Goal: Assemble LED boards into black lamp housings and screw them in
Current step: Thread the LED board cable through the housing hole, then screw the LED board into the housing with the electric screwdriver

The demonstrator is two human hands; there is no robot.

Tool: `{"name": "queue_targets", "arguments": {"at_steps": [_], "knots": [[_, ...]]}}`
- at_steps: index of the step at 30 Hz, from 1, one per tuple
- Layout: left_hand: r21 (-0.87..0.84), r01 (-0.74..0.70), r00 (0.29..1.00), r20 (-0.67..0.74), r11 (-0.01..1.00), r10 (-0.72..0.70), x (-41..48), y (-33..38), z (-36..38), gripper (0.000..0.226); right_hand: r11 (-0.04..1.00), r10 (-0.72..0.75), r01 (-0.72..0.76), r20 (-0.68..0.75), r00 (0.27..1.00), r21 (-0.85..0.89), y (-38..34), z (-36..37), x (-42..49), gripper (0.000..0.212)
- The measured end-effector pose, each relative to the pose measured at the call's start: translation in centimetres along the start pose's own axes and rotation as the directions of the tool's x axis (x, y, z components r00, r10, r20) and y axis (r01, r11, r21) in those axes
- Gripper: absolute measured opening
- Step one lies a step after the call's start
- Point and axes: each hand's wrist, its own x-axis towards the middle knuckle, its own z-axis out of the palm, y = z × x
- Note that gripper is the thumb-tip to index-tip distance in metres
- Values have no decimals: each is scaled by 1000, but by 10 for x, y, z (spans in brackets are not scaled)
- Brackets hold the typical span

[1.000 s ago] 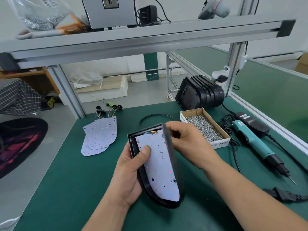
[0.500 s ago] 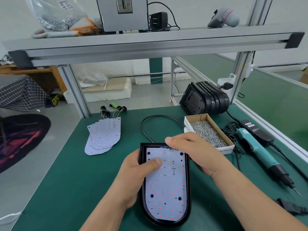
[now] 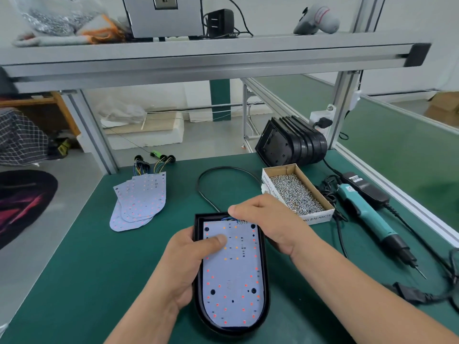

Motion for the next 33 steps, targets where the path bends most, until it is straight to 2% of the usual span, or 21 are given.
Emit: {"name": "queue_targets", "arguments": {"at_steps": [5,9,10,14,18,21,23,25,26,28,31,33], "knots": [[-10,17,1000,-25,1000,-17,0,-2,3,28,999,22,-23,-4,1000,-41,7,-3,3,46],[73,54,997,-52,996,-50,1,-6,6,13,988,68,-65,19,997,-138,12,-8,6,57],[114,44,997,-70,993,-36,1,-7,8,14,987,74,-68,35,997,-147,13,-9,5,57],[386,-3,982,-175,923,76,3,-4,9,48,988,79,-67,83,993,-138,13,-13,2,52],[568,-6,967,-207,823,150,4,-5,7,43,961,69,-64,8,998,-270,9,-19,0,46],[646,3,949,-243,763,201,6,-12,7,35,966,-5,-26,-117,993,-258,-5,-44,-3,28],[713,19,942,-247,701,225,9,-13,6,34,947,-81,6,-221,972,-321,-20,-71,-11,28],[804,17,939,-217,595,267,11,-13,4,40,849,-187,-7,-313,931,-528,-28,-104,-24,35],[817,19,942,-209,577,264,10,-12,4,45,766,-232,-55,-356,905,-640,-26,-121,-34,38],[796,40,953,-212,604,216,8,-10,2,52,578,-273,-217,-437,857,-786,-13,-154,-54,40],[762,50,951,-233,645,201,4,-10,1,56,354,-199,-436,-522,829,-827,19,-190,-82,46],[714,35,944,-253,699,212,2,-10,5,59,279,-68,-523,-559,826,-806,40,-199,-95,60]]}}
